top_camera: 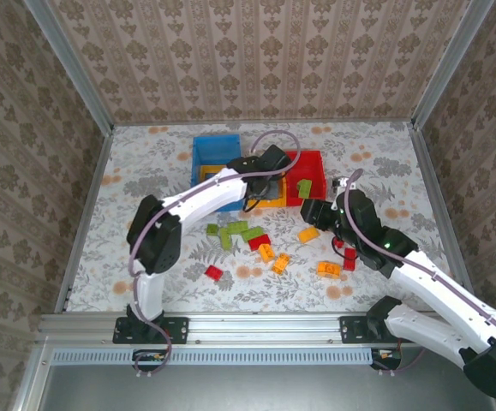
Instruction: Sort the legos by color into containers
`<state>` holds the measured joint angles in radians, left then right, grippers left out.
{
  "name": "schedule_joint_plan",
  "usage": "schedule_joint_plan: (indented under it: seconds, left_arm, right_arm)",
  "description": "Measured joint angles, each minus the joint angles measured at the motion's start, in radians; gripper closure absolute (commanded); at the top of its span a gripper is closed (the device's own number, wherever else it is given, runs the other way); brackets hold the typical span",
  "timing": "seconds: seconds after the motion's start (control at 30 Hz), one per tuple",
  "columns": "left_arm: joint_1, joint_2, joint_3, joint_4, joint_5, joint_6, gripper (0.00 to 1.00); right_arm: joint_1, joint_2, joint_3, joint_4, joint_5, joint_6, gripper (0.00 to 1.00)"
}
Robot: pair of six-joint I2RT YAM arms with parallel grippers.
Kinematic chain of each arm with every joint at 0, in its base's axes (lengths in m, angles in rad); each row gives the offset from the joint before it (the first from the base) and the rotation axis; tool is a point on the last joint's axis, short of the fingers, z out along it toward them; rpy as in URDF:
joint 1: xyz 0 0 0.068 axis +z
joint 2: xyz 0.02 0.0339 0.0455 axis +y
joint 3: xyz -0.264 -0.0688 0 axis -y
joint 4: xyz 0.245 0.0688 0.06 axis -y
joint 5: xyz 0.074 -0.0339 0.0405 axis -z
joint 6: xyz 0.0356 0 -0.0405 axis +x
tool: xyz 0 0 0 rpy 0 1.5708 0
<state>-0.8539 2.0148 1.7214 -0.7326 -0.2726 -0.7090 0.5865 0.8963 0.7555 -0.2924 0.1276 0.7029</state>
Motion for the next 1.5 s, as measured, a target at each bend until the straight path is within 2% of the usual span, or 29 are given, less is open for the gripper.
schedule_joint_plan:
  seconds: [0.27, 0.37, 0.5, 0.73, 0.83, 1.0, 1.23, 1.3, 1.5]
  left_arm:
    - [0.025, 0.129, 0.074, 0.000, 0.031, 0.052, 0.65]
    - [0.031, 0.133, 0.089, 0.000, 0.039, 0.066, 0.51]
    - [0.037, 0.133, 0.103, 0.000, 0.045, 0.070, 0.42]
    - [0.023, 0.120, 0.103, -0.003, 0.037, 0.074, 0.36]
    - [0.003, 0.074, 0.097, -0.010, 0.013, 0.073, 0.36]
    - [-0.066, -0.204, -0.098, 0.027, -0.083, 0.011, 0.35]
    - [-0.157, -0.691, -0.507, 0.040, -0.239, -0.195, 0.34]
    - [-0.182, -0.805, -0.621, -0.002, -0.292, -0.271, 0.35]
    - [-0.295, -1.086, -0.801, -0.218, -0.413, -0.510, 0.38]
  right_arm:
    - [-0.003, 0.002, -0.006, 0.000, -0.005, 0.013, 0.48]
    - [-0.005, 0.003, -0.014, -0.003, -0.006, 0.014, 0.45]
    - [-0.023, 0.017, -0.015, -0.016, -0.006, 0.018, 0.46]
    - [-0.046, 0.126, -0.015, -0.067, -0.011, 0.006, 0.48]
    - [-0.034, 0.180, -0.014, -0.081, -0.030, -0.004, 0.44]
    - [0.066, 0.306, -0.002, -0.069, -0.070, -0.083, 0.30]
    - [0.192, 0.575, 0.149, -0.055, -0.101, -0.245, 0.21]
    - [0.227, 0.653, 0.217, -0.058, -0.094, -0.288, 0.22]
    - [0.322, 0.802, 0.380, -0.071, -0.082, -0.323, 0.38]
